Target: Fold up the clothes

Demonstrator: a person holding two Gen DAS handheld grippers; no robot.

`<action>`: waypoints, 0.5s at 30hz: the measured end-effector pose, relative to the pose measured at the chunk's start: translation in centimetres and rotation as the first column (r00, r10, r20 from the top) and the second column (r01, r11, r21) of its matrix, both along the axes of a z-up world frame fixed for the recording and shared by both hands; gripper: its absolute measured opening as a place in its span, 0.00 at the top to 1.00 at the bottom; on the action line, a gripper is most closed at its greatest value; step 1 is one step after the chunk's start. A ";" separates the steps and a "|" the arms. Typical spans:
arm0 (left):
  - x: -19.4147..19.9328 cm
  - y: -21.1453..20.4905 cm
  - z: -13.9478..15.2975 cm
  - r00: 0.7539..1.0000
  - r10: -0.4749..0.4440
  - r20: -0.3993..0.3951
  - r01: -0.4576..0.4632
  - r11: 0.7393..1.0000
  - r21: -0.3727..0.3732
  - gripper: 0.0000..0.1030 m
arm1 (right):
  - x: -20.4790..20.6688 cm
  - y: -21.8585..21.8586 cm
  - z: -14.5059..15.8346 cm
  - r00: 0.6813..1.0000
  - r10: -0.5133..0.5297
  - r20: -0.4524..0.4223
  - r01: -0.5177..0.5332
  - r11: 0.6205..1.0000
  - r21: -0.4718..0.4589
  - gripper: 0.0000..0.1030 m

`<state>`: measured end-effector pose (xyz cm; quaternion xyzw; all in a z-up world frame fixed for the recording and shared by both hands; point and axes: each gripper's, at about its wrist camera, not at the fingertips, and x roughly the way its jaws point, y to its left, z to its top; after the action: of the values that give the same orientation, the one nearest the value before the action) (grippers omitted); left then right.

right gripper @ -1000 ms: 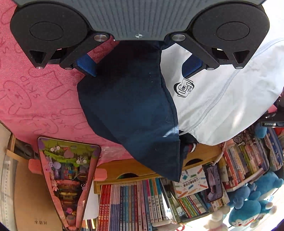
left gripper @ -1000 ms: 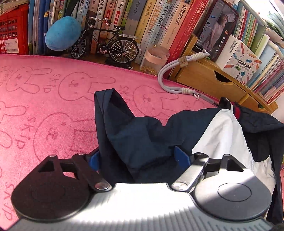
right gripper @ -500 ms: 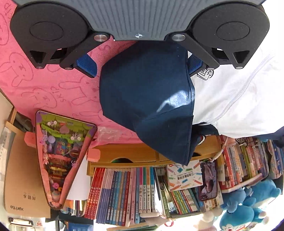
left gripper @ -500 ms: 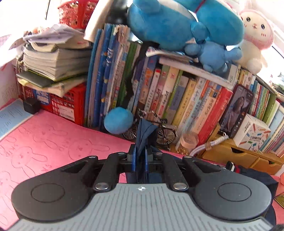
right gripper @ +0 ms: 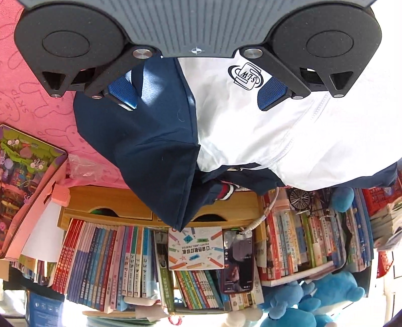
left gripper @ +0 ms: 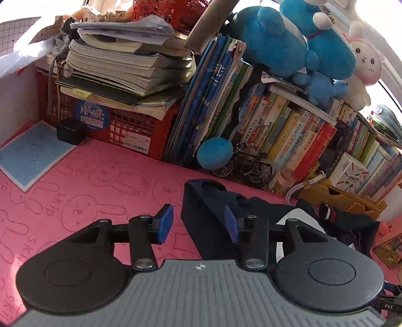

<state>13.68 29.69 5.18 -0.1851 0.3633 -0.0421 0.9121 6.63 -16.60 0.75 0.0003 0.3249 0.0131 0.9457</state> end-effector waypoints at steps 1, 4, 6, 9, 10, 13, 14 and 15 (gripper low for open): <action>0.4 -0.9 -1.4 0.999 -0.023 -0.027 0.022 0.999 -0.039 0.25 | 0.0 0.2 -0.1 1.000 0.004 -0.003 -0.004 1.000 -0.013 0.00; 2.4 -3.5 -4.3 0.996 -0.058 -0.064 0.050 0.990 -0.130 0.23 | -0.3 0.3 -0.1 1.000 0.006 -0.010 -0.006 0.999 -0.038 0.00; 3.7 -5.0 -5.8 0.994 -0.072 -0.079 0.056 0.981 -0.188 0.23 | -0.4 -0.2 -0.1 1.000 -0.001 -0.015 0.001 0.999 -0.039 0.00; 5.0 -6.9 -6.1 0.999 -0.039 -0.022 0.033 0.978 -0.206 0.36 | -0.2 -1.0 -0.4 0.999 -0.029 -0.016 0.028 0.998 -0.061 0.00; 5.6 -7.6 -5.9 1.000 -0.020 -0.010 0.018 0.984 -0.178 0.54 | -0.2 -1.2 -0.3 0.998 -0.059 0.017 0.060 0.994 -0.094 0.00; 7.0 -9.3 -4.9 1.000 0.009 0.001 -0.008 0.994 -0.107 0.79 | 0.3 -1.3 0.3 0.979 -0.129 0.159 0.160 0.967 -0.197 0.00; 7.2 -9.5 -4.5 1.000 0.021 0.009 -0.020 0.995 -0.093 0.87 | 1.0 -1.0 0.4 0.971 -0.131 0.199 0.175 0.959 -0.224 0.00; 7.3 -9.8 -4.1 0.999 0.034 0.018 -0.033 0.996 -0.080 0.90 | 2.7 -0.8 0.2 0.980 -0.120 0.162 0.157 0.958 -0.242 0.00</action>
<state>20.99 19.92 1.03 -0.2268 0.3494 -0.0429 0.9081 9.31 -17.44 0.94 -0.0985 0.2532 -0.0948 0.9577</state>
